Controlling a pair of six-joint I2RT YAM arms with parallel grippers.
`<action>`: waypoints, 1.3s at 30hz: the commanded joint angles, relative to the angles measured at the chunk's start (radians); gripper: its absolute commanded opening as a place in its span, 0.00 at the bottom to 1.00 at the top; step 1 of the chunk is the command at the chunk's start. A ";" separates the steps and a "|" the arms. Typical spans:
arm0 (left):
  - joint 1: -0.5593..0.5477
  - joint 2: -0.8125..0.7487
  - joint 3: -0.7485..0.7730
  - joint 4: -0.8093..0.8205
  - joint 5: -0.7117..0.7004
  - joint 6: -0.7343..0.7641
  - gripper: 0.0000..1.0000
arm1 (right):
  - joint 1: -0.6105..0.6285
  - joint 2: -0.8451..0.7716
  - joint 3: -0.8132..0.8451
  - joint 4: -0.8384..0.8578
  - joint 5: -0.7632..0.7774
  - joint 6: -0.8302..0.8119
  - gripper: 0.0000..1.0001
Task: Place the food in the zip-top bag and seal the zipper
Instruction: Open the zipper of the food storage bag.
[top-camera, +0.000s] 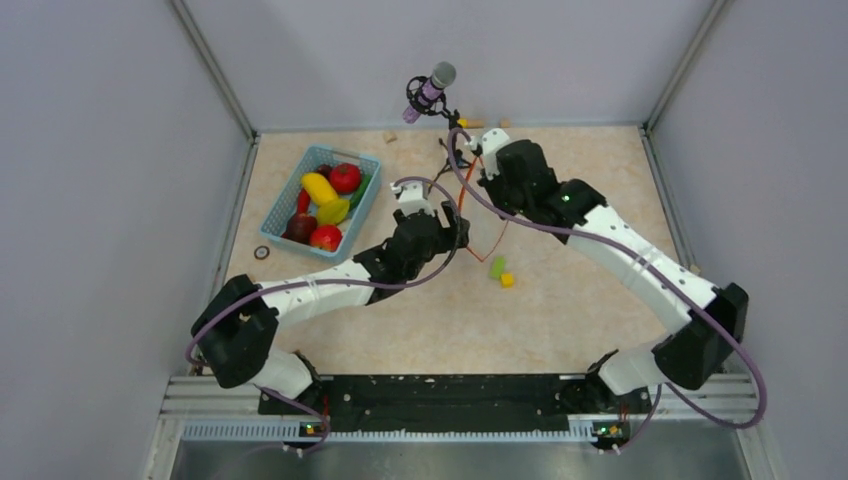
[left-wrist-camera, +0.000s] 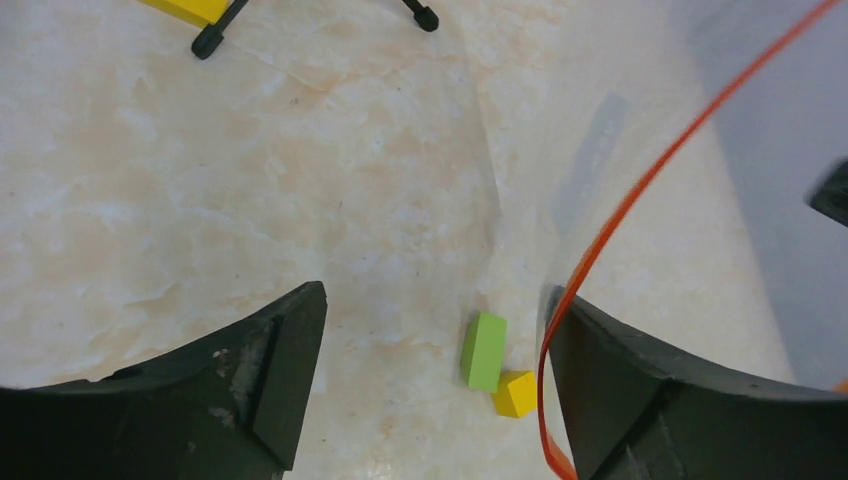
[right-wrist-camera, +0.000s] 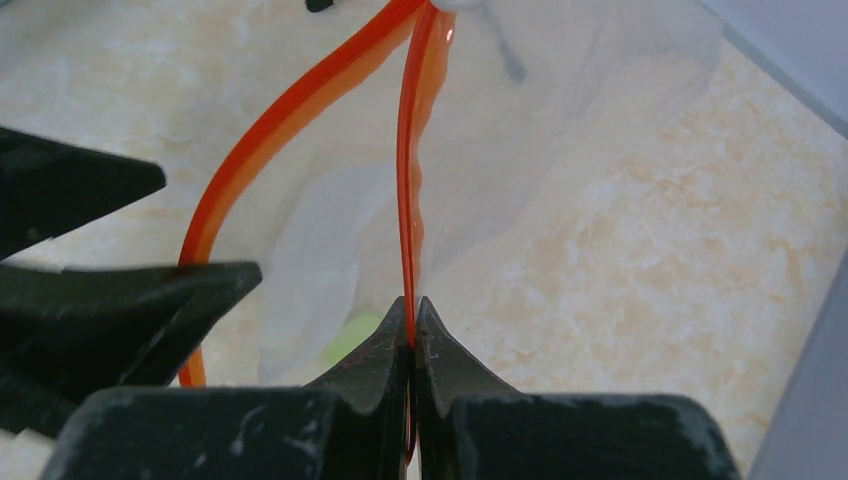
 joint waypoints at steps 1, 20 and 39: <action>0.003 -0.050 0.006 0.042 0.033 0.037 0.89 | 0.013 0.173 0.116 -0.078 0.171 -0.043 0.00; 0.154 -0.045 -0.132 0.159 0.202 0.032 0.98 | 0.025 0.210 -0.142 0.352 -0.200 0.380 0.00; 0.156 -0.020 -0.109 0.030 0.074 0.100 0.97 | 0.026 0.110 -0.157 0.219 -0.231 0.298 0.00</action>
